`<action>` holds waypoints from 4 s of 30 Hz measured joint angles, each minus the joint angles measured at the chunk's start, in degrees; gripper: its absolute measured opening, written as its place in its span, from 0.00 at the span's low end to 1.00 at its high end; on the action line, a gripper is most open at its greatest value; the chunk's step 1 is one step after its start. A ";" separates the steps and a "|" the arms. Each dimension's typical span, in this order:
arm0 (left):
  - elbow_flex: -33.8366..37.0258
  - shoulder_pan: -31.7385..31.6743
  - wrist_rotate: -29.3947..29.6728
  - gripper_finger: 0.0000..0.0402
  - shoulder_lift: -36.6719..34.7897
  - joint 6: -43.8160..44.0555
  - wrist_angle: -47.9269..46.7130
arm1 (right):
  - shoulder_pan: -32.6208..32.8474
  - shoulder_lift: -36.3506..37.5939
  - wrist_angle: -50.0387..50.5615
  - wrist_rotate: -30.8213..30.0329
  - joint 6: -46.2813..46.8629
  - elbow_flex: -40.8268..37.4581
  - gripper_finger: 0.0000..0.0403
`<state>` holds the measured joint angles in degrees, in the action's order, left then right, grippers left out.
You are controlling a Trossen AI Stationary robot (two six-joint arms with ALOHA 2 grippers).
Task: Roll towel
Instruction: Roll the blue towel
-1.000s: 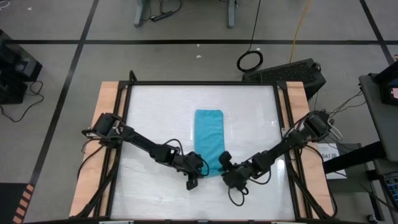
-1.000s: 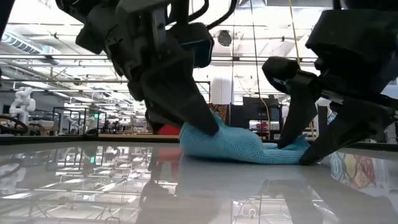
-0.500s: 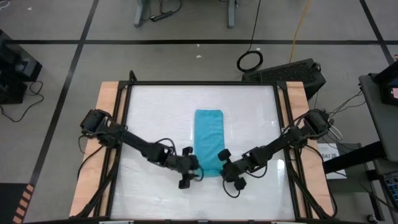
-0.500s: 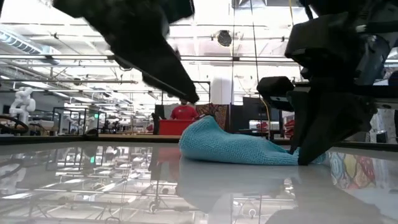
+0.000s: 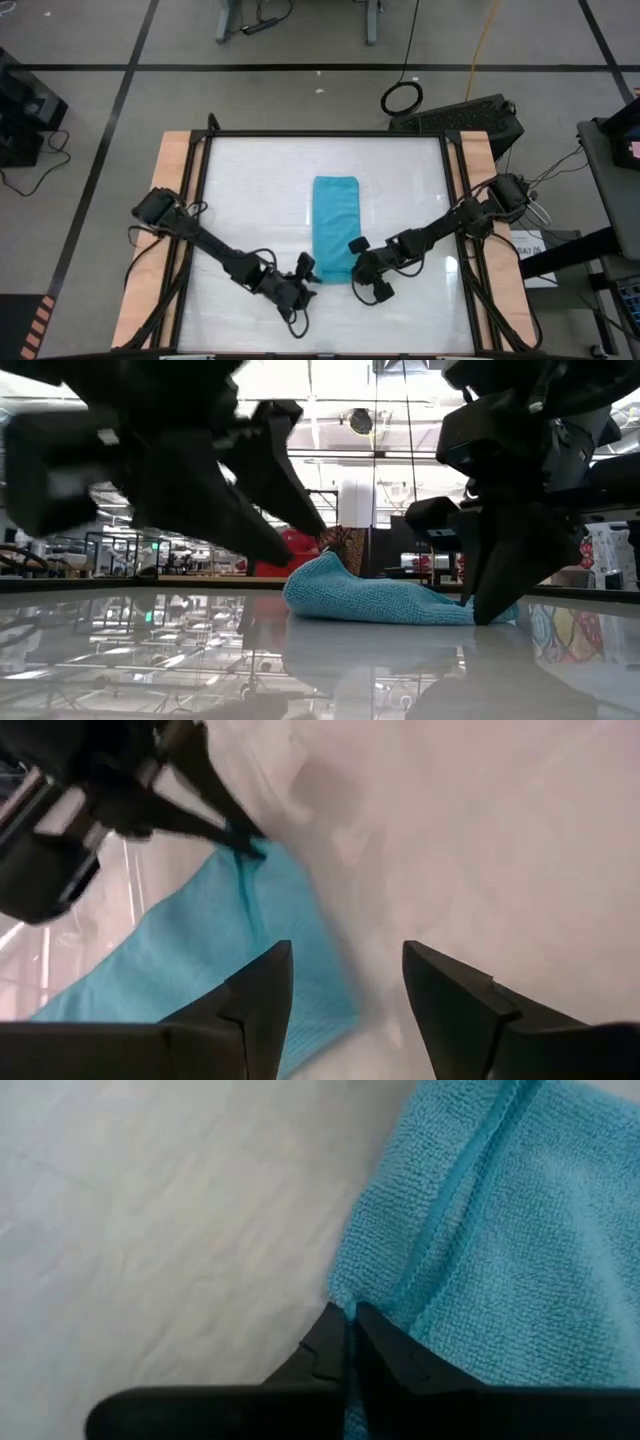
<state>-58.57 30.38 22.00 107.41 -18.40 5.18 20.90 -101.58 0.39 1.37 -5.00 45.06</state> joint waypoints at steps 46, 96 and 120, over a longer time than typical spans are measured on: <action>-0.50 -15.63 -28.01 0.01 -1.77 41.42 -4.21 | -8.86 9.64 3.49 15.57 29.66 -0.13 0.10; 0.55 -20.66 -25.97 0.02 1.39 48.11 -13.27 | 13.93 -0.46 -3.80 -37.04 -25.71 0.00 0.41; 0.61 -20.87 -27.02 0.04 1.64 44.35 -14.49 | 5.08 -4.13 -2.85 -32.18 -12.69 0.05 0.22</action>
<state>-57.95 9.51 -5.02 109.06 25.95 -9.30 25.98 -105.71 -2.46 -30.80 -17.68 45.11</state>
